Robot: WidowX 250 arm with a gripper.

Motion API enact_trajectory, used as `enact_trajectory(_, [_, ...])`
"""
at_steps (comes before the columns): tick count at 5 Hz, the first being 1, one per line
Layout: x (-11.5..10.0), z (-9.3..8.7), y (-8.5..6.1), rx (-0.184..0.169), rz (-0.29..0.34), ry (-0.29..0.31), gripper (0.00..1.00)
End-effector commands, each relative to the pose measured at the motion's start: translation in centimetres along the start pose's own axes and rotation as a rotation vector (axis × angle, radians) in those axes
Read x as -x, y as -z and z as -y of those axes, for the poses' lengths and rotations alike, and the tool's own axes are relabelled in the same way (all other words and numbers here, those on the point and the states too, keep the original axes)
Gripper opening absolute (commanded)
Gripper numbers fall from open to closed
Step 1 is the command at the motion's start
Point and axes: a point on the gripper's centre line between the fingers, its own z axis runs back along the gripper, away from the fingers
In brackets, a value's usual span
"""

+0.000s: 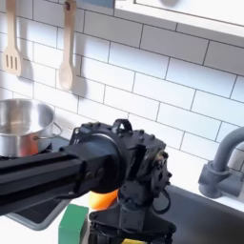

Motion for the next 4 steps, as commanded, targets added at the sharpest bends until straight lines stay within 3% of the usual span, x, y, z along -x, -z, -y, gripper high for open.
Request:
enact_trajectory(1, [-1.35,-0.03,1.11,-0.014,0.039,-0.009,1.0])
enact_trajectory(3, [-1.0,0.24,1.48,-0.03,0.015,-0.038,1.0])
enact_trajectory(4, [-1.77,0.02,1.78,-0.041,0.028,-0.087,1.0])
